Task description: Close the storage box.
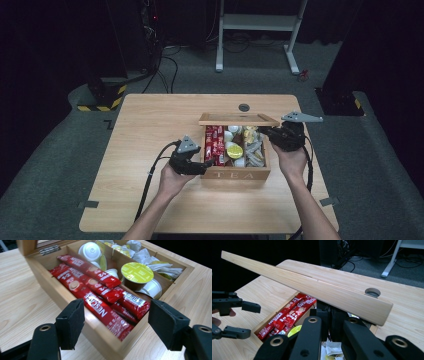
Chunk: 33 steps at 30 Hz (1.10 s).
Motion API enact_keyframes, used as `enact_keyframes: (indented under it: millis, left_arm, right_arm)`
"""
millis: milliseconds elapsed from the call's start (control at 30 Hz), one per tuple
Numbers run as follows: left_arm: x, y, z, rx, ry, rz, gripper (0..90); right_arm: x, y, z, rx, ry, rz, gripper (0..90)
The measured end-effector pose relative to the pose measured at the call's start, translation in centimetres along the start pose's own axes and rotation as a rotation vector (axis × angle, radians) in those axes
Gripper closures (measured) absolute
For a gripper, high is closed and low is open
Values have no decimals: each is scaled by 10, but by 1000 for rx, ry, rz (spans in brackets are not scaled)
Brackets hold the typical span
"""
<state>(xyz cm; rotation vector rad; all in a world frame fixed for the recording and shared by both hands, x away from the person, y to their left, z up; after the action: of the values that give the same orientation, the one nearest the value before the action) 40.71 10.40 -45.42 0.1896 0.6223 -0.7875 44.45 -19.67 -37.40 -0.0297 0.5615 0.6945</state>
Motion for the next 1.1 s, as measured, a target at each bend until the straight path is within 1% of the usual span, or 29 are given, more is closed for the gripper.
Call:
enact_keyframes:
  millis: [33, 100, 133, 233, 367, 500, 600, 700, 800, 867, 933, 967, 1100]
  left_arm:
    - [3, -1, 3, 9, 4, -1, 290]
    - [5, -3, 4, 7, 4, -7, 280]
    - [8, -4, 8, 12, 13, -15, 272]
    - [11, -6, 11, 18, 14, -17, 262]
    - [20, -11, 17, 39, 22, -23, 257]
    - [26, -15, 20, 46, 26, -34, 255]
    - [31, -19, 24, 64, 29, -38, 255]
    - [39, -23, 29, 69, 31, -46, 255]
    - [43, -25, 30, 74, 34, -46, 256]
    - [50, -28, 32, 83, 44, -44, 256]
    - [53, -30, 33, 81, 44, -43, 257]
    - [57, -31, 35, 92, 56, -38, 257]
    - [62, -32, 39, 98, 65, -38, 259]
  right_arm:
    - [0, 0, 0, -2, -2, 0, 880]
    - [0, 0, 0, -1, -3, 0, 880]
    - [0, 0, 0, 2, -6, 0, 880]
    - [0, 0, 0, 1, -10, 0, 880]
    - [0, 0, 1, 1, -10, -2, 880]
    - [0, -2, 1, 0, -12, -4, 879]
    - [0, -4, 1, 2, -13, -8, 878]
    - [-1, -5, 1, 8, -19, -10, 878]
    - [-1, -5, 1, 9, -22, -9, 878]
    - [-1, -6, 2, 15, -25, -8, 878]
    - [-1, -6, 3, 12, -24, -8, 878]
    - [-1, -7, 4, 12, -24, -8, 877]
    - [-1, -7, 4, 13, -25, -10, 876]
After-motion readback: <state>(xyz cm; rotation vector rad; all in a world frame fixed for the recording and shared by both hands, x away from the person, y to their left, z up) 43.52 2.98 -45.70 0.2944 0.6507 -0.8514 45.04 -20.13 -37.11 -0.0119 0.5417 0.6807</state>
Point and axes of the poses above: each handheld gripper's, and its own axes: x roughly forward along the jaws, z roughly out of its top, y roughly to its left, the point moved 2 cm from there along x, roughly forward along the jaws, and after that the axes turned 2 degrees about y, right-handed, at the moved point
